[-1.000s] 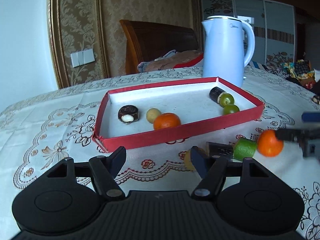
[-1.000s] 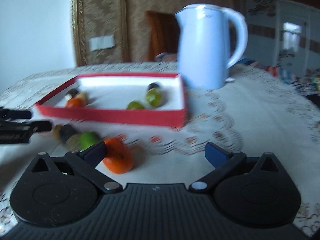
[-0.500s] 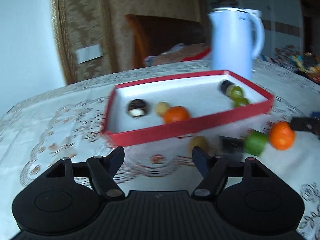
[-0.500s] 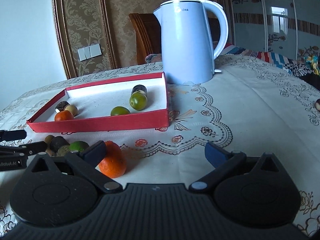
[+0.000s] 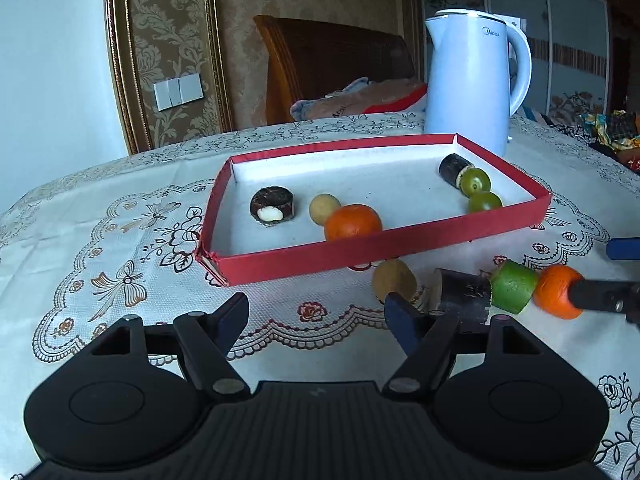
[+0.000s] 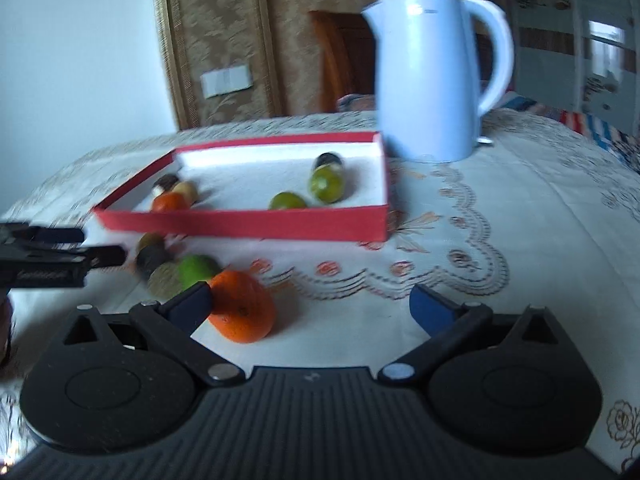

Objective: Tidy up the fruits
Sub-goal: 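Move the left tool toward the dark patterned block while the right tool approaches the mandarin, then close the left tool on the dark patterned block while the right tool hovers over the mandarin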

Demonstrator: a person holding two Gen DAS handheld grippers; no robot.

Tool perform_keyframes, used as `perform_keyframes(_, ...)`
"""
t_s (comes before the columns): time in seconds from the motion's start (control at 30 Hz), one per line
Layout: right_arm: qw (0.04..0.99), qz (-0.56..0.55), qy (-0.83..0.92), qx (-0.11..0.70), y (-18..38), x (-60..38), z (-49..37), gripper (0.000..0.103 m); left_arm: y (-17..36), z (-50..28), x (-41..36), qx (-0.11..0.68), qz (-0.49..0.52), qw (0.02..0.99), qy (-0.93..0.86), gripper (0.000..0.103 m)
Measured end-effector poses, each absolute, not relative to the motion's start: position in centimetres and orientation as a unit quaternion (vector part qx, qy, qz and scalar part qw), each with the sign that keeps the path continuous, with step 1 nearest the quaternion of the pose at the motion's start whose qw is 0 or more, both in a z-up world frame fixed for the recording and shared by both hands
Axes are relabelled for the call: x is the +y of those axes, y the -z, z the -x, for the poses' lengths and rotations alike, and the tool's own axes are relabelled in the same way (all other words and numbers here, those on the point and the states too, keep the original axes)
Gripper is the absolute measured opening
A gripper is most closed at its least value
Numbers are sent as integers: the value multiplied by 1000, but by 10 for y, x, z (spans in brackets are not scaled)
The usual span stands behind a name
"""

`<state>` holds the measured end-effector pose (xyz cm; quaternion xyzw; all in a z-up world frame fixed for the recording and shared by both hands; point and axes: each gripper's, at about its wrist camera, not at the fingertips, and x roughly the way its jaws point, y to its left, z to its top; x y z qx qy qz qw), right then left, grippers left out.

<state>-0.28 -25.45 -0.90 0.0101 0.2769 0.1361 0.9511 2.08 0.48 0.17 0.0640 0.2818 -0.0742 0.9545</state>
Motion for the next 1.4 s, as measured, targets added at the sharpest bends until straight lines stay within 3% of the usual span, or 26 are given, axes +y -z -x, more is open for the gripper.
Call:
perform_keyframes(0.53, 949, 21, -137, 282, 9, -245, 5, 103, -8, 19, -30, 242, -94, 945, 201, 75)
perform_keyframes(1.03, 945, 41, -161, 283, 6, -275, 13, 103, -1, 2, -49, 266, -108, 928, 236, 74)
perform_keyframes(1.27, 943, 4, -162, 290, 10, -290, 12, 103, 4, -7, -54, 272, -124, 929, 220, 48)
perform_keyframes(1.33, 944, 13, -174, 280, 9, -287, 15, 103, 3, -8, -50, 274, -111, 930, 217, 35)
perform_keyframes(1.4, 942, 21, -193, 272, 7, -284, 20, 103, 3, -11, -46, 279, -103, 930, 214, 33)
